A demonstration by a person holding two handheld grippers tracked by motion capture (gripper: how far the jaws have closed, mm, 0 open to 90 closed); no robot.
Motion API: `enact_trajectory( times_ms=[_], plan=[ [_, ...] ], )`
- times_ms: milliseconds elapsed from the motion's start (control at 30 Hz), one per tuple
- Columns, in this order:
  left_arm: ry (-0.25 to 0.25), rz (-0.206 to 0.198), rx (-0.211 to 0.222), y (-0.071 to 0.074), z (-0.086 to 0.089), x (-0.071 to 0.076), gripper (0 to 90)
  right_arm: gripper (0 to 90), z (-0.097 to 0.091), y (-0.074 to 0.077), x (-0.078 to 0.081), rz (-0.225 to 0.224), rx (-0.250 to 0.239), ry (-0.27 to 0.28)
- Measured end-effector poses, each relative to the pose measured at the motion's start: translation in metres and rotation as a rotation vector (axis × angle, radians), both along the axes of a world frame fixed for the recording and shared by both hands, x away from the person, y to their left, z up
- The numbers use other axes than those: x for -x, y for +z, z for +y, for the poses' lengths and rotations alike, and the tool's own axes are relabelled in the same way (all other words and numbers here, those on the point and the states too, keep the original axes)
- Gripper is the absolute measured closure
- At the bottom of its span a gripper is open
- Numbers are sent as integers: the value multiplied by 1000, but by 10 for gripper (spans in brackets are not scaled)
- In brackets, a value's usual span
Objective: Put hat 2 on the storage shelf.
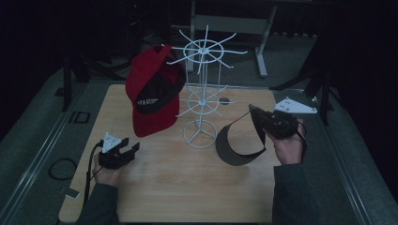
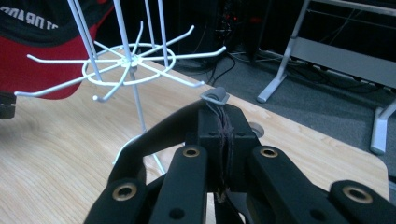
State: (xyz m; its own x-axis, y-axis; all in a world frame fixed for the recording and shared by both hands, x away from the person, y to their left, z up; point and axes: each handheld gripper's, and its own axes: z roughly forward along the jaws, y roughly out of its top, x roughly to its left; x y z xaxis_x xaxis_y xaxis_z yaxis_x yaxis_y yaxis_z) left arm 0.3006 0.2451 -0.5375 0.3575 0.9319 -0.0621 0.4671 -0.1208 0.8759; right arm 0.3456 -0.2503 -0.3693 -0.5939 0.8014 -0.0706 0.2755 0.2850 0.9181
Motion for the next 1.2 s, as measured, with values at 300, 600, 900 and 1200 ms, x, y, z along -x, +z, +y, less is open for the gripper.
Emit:
enact_trajectory(
  times_ms=[300,600,900,1200],
  plan=[
    [0,-1,2,0,0,0,489,879,-1,14,0,-24,-4,11],
    [-5,1,10,0,-1,0,489,879,-5,30,-4,-42,-20,7],
    [-7,-1,15,1,-1,1,489,878,-4,40,-5,-46,-17,39],
    [-8,0,15,1,-1,1,489,878,-1,54,-9,-65,-7,34]
  ],
)
